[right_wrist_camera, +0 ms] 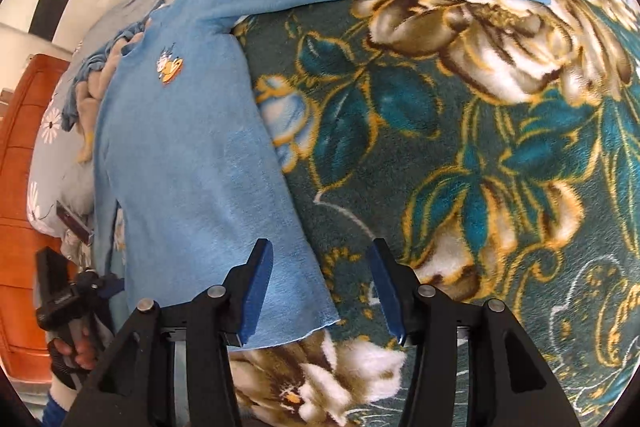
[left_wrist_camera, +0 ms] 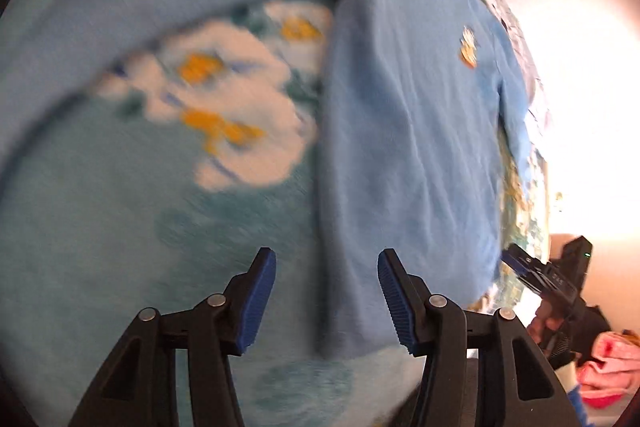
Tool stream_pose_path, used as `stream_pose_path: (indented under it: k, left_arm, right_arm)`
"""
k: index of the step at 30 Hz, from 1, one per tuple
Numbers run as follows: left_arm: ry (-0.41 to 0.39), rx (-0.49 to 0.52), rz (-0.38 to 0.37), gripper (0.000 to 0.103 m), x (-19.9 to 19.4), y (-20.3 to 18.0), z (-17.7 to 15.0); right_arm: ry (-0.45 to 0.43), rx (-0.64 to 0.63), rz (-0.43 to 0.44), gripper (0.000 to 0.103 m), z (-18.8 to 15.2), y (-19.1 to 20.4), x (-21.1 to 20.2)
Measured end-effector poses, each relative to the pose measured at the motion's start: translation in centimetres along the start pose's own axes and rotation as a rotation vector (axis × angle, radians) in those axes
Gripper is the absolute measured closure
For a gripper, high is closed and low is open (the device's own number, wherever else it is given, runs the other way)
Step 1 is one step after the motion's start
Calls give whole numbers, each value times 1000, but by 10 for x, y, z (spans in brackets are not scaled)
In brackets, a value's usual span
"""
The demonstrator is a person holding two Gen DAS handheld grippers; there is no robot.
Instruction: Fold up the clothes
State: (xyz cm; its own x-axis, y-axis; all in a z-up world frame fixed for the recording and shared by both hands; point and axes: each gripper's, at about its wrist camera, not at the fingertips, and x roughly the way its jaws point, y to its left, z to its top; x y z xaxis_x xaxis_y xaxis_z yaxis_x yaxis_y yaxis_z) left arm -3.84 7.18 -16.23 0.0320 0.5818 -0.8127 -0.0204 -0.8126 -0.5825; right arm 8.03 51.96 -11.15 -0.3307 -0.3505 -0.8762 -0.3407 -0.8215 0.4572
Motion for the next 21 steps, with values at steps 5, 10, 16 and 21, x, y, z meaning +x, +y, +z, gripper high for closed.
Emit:
stream_pose_path:
  k: [5,10,16,21]
  left_arm:
    - [70,26,-125,46,15,-7,-14]
    - [96,27,-181,68,16,-6,-34]
    - [70,-14,-181,96,8,7,-38]
    - [34,-47,-173,98,-7,10,-41]
  right_arm:
    - [68,-36,92,52,-8,4,8]
    - [53,51,184,52,-12,-12,8]
    - [85,106,175,95,-6,-18,13]
    - [44,92,158,100,-12,-13,-7]
